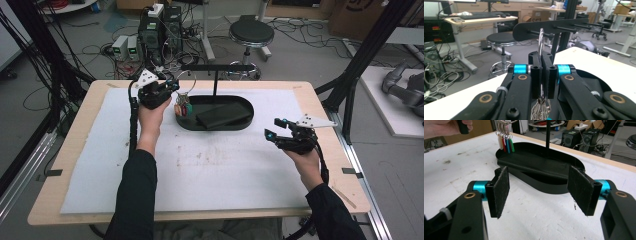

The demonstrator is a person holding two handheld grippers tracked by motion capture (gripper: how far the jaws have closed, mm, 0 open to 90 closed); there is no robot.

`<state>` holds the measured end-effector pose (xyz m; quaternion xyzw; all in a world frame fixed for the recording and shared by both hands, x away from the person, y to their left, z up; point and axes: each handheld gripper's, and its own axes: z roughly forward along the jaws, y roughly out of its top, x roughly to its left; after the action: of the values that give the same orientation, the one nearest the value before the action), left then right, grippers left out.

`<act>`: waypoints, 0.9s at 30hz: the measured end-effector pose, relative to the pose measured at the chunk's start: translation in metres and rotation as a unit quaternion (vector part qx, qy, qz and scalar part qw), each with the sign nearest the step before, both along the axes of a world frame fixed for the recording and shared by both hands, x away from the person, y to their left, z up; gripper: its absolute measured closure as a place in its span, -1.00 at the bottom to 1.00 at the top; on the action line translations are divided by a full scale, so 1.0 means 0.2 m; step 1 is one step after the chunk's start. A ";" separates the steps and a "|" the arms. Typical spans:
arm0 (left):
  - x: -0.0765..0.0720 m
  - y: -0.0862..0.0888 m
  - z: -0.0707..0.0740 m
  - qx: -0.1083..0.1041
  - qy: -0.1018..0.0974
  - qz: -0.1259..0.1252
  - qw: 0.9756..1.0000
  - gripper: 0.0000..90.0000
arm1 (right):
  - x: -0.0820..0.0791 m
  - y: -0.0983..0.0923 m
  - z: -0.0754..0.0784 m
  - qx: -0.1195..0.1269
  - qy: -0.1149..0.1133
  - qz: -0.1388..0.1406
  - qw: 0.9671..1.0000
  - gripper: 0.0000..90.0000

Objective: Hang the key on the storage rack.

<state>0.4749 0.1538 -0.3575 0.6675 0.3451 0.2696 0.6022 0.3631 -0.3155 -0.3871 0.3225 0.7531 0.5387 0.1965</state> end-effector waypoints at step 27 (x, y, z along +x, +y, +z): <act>-0.26 0.02 0.12 0.060 -0.026 0.039 0.997 -0.32 | 0.02 -0.07 -0.02 0.042 0.010 -0.022 0.999 -0.33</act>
<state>0.4234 0.1578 -0.3327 0.6813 0.3383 0.3302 0.5589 0.3676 -0.3301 -0.3903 0.3527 0.7243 0.5622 0.1869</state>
